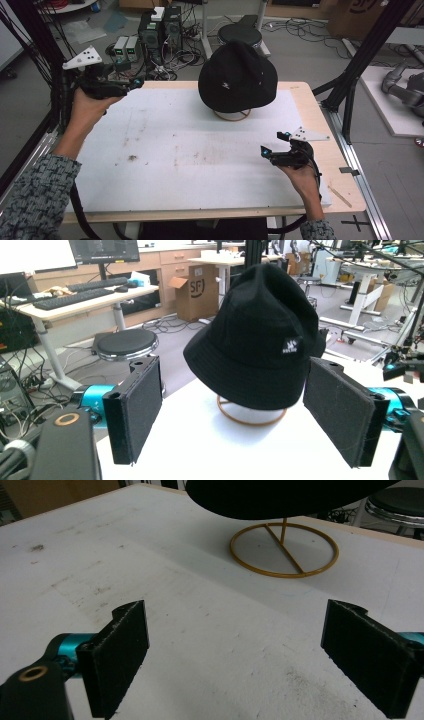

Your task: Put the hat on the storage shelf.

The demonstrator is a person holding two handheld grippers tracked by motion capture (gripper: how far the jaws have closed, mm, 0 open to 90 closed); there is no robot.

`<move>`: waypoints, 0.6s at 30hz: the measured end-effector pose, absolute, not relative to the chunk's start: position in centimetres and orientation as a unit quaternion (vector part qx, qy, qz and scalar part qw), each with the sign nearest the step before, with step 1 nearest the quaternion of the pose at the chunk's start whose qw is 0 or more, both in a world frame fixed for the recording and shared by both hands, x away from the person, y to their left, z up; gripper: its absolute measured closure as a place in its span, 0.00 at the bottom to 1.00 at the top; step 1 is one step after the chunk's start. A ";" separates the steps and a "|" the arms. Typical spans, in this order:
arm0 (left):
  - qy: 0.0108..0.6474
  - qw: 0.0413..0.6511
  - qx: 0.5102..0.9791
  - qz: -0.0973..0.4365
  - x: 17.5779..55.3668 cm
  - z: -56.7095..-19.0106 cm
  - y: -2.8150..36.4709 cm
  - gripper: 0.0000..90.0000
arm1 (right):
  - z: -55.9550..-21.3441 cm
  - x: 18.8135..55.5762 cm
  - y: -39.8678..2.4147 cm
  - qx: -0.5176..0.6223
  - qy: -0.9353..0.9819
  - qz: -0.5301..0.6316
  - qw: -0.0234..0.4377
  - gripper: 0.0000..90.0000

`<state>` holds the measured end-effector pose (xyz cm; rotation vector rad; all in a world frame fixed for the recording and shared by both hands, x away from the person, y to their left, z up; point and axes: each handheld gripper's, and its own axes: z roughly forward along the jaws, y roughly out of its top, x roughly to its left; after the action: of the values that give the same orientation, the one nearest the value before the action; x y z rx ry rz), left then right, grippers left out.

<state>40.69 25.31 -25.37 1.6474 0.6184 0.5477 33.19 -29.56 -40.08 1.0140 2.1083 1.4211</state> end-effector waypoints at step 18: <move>0.287 0.585 0.710 0.266 36.6 -30.9 25.9 0.27 | -39.9 33.2 -29.3 0.360 0.754 0.512 0.200 0.13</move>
<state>36.60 25.91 -30.91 1.6561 0.6691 0.6207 33.23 -29.34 -39.88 1.0059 2.1084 1.4304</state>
